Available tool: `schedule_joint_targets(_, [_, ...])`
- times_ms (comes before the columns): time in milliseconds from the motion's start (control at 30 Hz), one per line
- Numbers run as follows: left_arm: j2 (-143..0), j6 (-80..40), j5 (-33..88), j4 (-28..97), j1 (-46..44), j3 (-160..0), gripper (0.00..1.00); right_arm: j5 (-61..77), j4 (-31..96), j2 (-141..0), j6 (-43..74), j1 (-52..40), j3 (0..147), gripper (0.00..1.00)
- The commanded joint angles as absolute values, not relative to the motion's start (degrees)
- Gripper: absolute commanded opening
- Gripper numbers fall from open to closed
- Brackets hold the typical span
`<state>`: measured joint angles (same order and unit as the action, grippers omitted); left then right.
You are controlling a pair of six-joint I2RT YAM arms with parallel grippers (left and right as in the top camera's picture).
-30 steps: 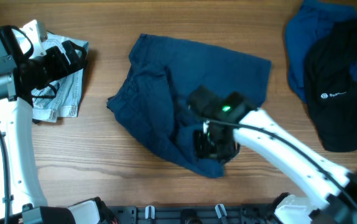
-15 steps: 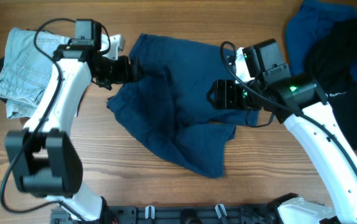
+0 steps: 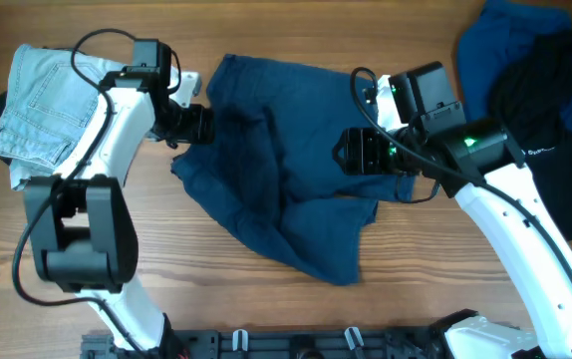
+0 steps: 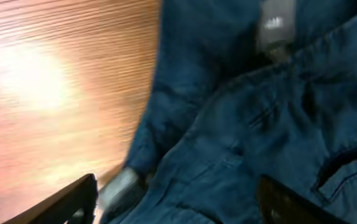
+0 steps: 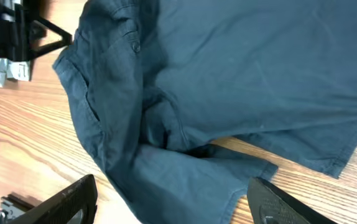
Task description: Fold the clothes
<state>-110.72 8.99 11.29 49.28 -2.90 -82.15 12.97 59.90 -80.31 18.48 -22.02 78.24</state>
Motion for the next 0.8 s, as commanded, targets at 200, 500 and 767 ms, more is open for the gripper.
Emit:
schedule_joint_targets(200, [-114.7, 14.8, 18.6, 47.4, -2.8, -82.7, 0.69, 10.2, 59.6, -80.7, 17.5, -21.9, 78.3, 0.78])
schedule_joint_targets(500, [-116.2, 14.8, 18.6, 45.2, -2.8, -81.5, 0.54, 10.2, 59.3, -80.7, 16.7, -21.9, 78.3, 0.79])
schedule_joint_targets(767, [-116.9, 14.6, 18.0, 44.2, -2.8, -81.5, 0.04, 8.9, 57.9, -80.7, 16.6, -21.9, 78.3, 0.8])
